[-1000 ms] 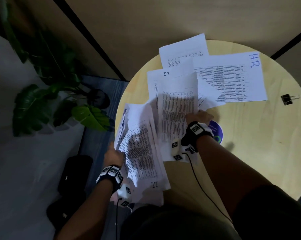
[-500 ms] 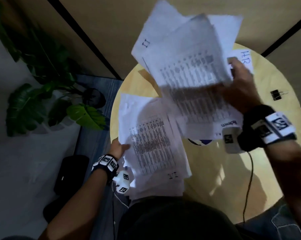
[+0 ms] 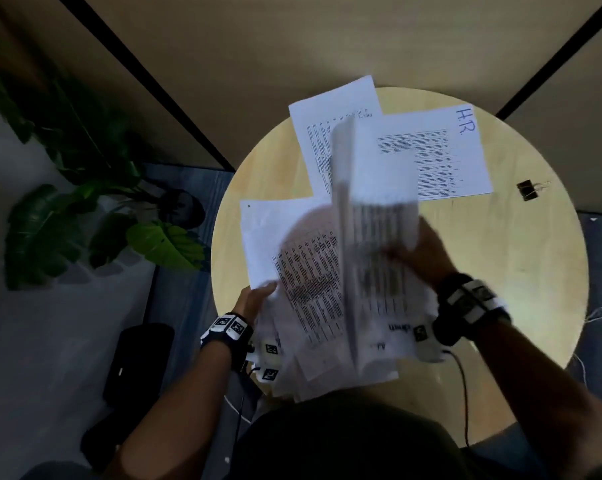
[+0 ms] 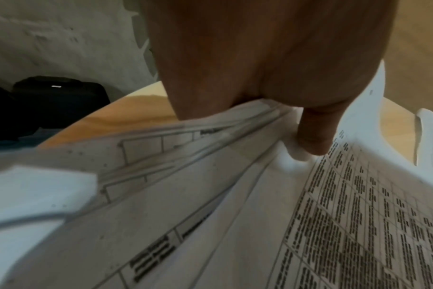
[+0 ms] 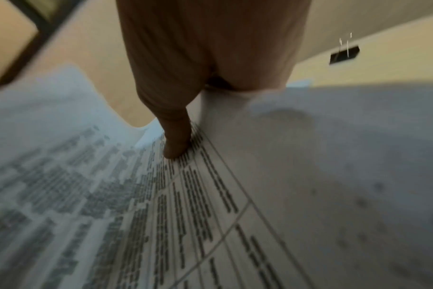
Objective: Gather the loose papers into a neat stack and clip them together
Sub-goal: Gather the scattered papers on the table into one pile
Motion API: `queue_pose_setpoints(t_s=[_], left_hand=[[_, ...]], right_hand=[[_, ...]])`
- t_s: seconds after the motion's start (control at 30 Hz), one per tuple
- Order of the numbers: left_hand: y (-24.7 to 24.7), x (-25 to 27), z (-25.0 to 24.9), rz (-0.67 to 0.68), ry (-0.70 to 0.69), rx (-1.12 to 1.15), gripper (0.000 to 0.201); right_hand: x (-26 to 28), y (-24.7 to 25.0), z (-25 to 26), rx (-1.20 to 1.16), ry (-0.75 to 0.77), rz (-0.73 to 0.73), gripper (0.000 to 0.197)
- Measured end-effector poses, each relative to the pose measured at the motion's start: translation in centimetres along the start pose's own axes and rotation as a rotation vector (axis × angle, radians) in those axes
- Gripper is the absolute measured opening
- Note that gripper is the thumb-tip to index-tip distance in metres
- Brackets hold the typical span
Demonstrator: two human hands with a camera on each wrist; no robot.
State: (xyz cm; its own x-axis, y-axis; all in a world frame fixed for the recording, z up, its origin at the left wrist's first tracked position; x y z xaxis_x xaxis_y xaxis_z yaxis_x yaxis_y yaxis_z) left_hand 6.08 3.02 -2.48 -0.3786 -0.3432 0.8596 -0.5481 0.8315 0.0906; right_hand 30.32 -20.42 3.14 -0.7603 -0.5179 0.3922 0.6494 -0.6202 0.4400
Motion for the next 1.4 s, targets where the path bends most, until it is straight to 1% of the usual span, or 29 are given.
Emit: queue_pose_setpoints(t_s=[0.03,0.1,0.13,0.2,0.23,0.27,0.3,0.33,0.37,0.4,0.5,0.53,0.57,0.63,0.77,0.87,0.97,1.03,1.07,1.1,1.17,1.2,1.23,1.27,1.3,1.33,1.37,1.4], left_hand=[[-0.2,0.4,-0.3,-0.002,0.001,0.017,0.039],[-0.2,0.7,-0.6,-0.044,0.011,0.04,0.049],[-0.2,0.6,-0.5,-0.051,0.015,0.045,0.058],[-0.3,0.4,-0.7,-0.012,-0.025,0.079,0.082],[-0.3,0.4,-0.9,-0.008,-0.06,0.076,0.088],[-0.1,-0.1,-0.8,-0.022,-0.088,0.047,0.088],[0.1,-0.5,-0.6,-0.044,-0.104,-0.005,0.085],[0.4,-1.1,-0.3,-0.075,-0.113,-0.071,0.076],[0.6,-1.4,-0.2,-0.12,-0.113,-0.126,0.064],[0.9,-1.9,0.0,-0.173,-0.115,-0.174,0.054],[2.0,-2.6,-0.1,-0.375,-0.092,-0.236,0.038],[2.4,-2.7,-0.3,-0.435,-0.103,-0.24,0.034],[2.8,-2.8,-0.5,-0.478,-0.099,-0.234,0.033],[3.4,-3.4,-0.1,-0.513,-0.082,-0.188,0.03],[4.5,-5.1,0.8,-0.463,-0.034,-0.154,0.034],[5.1,-5.2,0.6,-0.435,-0.025,-0.173,0.024],[5.2,-5.0,0.1,-0.404,-0.018,-0.201,0.021],[5.0,-4.7,-0.4,-0.375,-0.054,-0.201,0.028],[5.1,-4.8,-0.6,-0.365,-0.063,-0.191,0.029],[5.1,-4.7,-0.6,-0.358,-0.061,-0.174,0.026],[5.3,-4.9,-0.3,-0.343,-0.055,-0.121,0.015],[5.2,-4.8,-0.5,-0.337,-0.051,-0.103,0.015],[5.1,-4.6,-0.7,-0.338,-0.046,-0.089,0.016],[4.9,-4.4,-1.0,-0.346,-0.057,-0.079,0.017],[4.8,-4.3,-1.1,-0.352,-0.064,-0.065,0.027],[4.7,-4.1,-1.3,-0.351,-0.085,-0.062,0.037],[4.7,-4.1,-1.3,-0.354,-0.089,-0.05,0.041],[4.8,-4.3,-1.1,-0.341,-0.075,-0.039,0.042]], right_hand=[[0.2,-1.9,-1.3,0.026,-0.051,0.056,0.085],[1.0,-5.1,-2.3,0.093,-0.134,0.151,0.064],[1.4,-6.2,-2.6,0.139,-0.158,0.181,0.057],[2.0,-7.9,-2.5,0.199,-0.183,0.226,0.053],[2.1,-8.6,-2.5,0.207,-0.185,0.253,0.052],[2.0,-9.0,-2.3,0.218,-0.182,0.288,0.053],[1.8,-9.3,-2.1,0.235,-0.17,0.325,0.055],[1.5,-9.3,-1.7,0.265,-0.147,0.357,0.056],[0.7,-9.0,-1.4,0.303,-0.117,0.367,0.056],[-0.3,-8.3,-0.8,0.334,-0.091,0.345,0.053],[-5.1,-5.1,0.7,0.407,0.012,0.152,0.028],[-6.8,-3.8,1.4,0.44,0.039,0.104,0.025],[-8.9,-2.6,1.6,0.475,0.063,0.075,0.025],[-12.6,-0.5,2.2,0.576,0.092,0.062,0.028],[-18.3,2.6,3.2,0.739,0.101,0.03,0.039],[-20.7,3.7,2.7,0.837,0.083,0.016,0.053],[-22.5,3.8,1.1,0.948,0.061,0.069,0.055],[-23.1,3.4,0.8,1.035,0.079,0.089,0.06],[-23.4,3.2,0.9,1.066,0.078,0.099,0.071],[-23.8,3.1,0.8,1.1,0.071,0.124,0.089],[-24.3,2.9,0.8,1.174,0.048,0.218,0.125],[-24.3,2.9,0.8,1.207,0.045,0.264,0.136],[-24.3,2.9,0.8,1.227,0.047,0.287,0.141],[-24.1,3.0,1.0,1.245,0.051,0.283,0.14],[-24.1,3.1,1.2,1.265,0.056,0.263,0.137],[-23.9,3.1,1.5,1.279,0.046,0.246,0.129],[-23.8,3.2,1.6,1.263,0.031,0.234,0.115],[-23.8,3.5,1.7,1.211,0.008,0.227,0.095]])
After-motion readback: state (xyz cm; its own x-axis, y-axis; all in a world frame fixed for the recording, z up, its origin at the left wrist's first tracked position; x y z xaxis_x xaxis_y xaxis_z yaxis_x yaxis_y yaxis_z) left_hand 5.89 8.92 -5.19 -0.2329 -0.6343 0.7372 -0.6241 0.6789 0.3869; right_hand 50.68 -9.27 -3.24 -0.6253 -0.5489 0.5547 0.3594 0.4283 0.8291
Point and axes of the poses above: each hand's wrist, its own x-axis away from the middle knuckle, its own y-axis out of the back of the hand, z = x × y, the point moved 3 cm from there along -x, towards the middle knuckle, and after that the axes turned 2 degrees about z, right-handed, at the moved point
